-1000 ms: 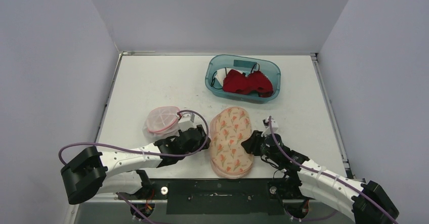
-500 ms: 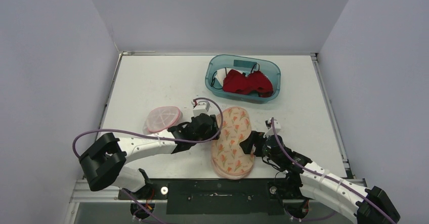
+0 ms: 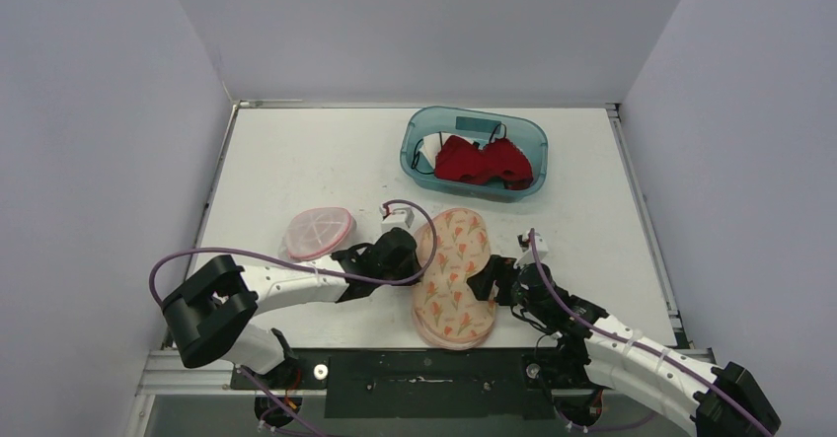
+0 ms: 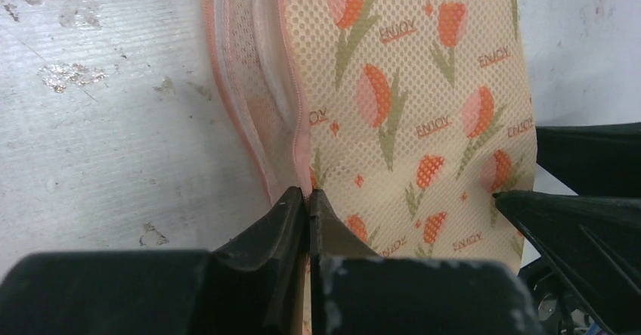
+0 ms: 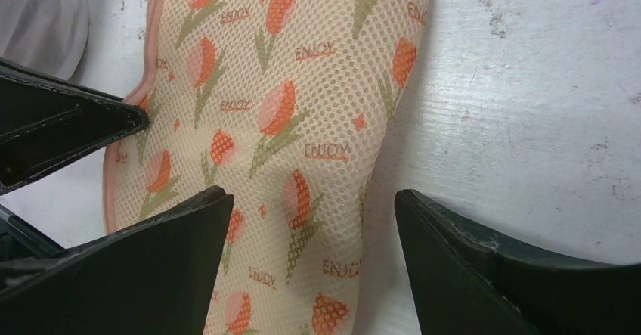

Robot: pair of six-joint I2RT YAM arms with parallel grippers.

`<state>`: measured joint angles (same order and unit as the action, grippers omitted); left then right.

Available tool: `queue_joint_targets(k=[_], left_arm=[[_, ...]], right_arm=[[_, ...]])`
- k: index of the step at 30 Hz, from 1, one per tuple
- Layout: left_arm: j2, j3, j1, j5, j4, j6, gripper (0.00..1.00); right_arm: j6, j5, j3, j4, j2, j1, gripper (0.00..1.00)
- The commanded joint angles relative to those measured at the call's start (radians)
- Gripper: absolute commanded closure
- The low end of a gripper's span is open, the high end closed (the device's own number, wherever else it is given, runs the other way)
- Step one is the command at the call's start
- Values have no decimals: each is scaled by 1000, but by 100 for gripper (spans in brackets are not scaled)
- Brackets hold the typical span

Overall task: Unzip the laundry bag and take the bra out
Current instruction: Close the laundry bag at the center of the board.

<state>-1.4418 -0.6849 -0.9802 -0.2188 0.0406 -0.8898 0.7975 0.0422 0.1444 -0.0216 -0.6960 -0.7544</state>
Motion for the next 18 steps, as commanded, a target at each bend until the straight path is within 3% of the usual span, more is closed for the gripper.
queue_joint_targets(k=[1, 9, 18], left_arm=[[41, 1, -7, 22, -62, -7, 100], [186, 19, -15, -9, -42, -24, 100], [249, 98, -24, -53, 11, -94, 100]], right_arm=[[8, 10, 8, 52, -4, -5, 19], [27, 22, 6, 55, 22, -2, 9], [56, 29, -10, 73, 24, 3, 8]])
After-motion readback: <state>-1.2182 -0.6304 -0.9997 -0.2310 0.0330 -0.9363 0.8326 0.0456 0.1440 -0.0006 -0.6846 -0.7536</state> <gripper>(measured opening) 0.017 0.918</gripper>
